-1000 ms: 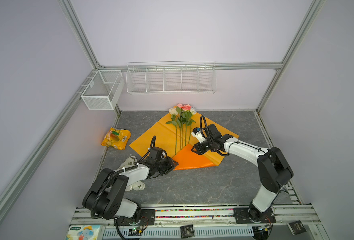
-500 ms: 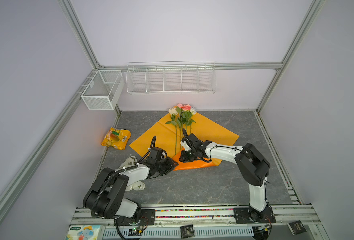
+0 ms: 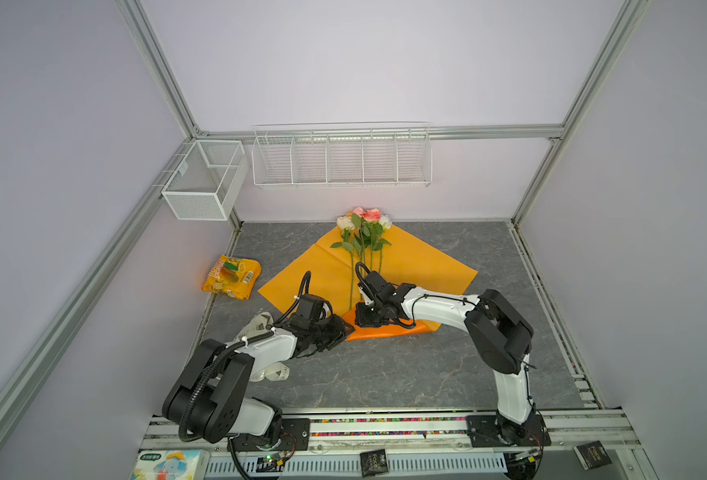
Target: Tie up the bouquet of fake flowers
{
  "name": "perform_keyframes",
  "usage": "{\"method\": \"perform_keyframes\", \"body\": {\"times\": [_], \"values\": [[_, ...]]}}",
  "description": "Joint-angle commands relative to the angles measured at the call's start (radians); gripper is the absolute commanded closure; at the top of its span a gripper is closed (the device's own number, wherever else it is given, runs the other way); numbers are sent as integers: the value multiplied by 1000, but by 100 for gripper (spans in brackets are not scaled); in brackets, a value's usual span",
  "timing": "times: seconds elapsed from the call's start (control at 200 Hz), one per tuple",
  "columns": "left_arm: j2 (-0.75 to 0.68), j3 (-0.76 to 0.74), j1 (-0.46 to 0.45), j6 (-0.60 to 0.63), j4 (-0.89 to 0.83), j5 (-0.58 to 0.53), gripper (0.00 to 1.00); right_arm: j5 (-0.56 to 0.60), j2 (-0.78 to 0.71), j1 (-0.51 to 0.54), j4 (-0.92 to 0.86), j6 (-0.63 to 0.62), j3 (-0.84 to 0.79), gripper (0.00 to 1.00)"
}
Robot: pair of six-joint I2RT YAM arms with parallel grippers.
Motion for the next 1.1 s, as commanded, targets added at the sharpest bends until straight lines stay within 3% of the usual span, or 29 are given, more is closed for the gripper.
{"method": "perform_keyframes", "body": {"times": [0.0, 0.275, 0.365, 0.43, 0.55, 0.745, 0.965, 1.095], "values": [[-8, 22, 5, 14, 0, -8, 58, 35, -29, 4, -22, 49, -24, 77], [-158, 22, 33, 36, -112, -71, 56, 70, 30, 8, -8, 114, -77, 84], [-251, 22, 84, 46, -202, -117, 50, 75, 45, 8, -20, 102, -64, 84], [-310, 22, 117, 76, -257, -175, 37, 75, 54, 8, -27, 102, -62, 84], [-356, 28, 258, 124, -345, -172, 30, 89, 53, 8, -46, 89, -62, 84], [-242, 31, 467, 211, -329, -52, 28, 96, 43, -1, -66, 58, -77, 84], [0, 256, 517, 358, -450, -127, 31, 86, 49, 1, -63, 50, -69, 84], [115, 342, 525, 375, -446, -153, 31, 93, 51, 1, -71, 44, -66, 84]]}}
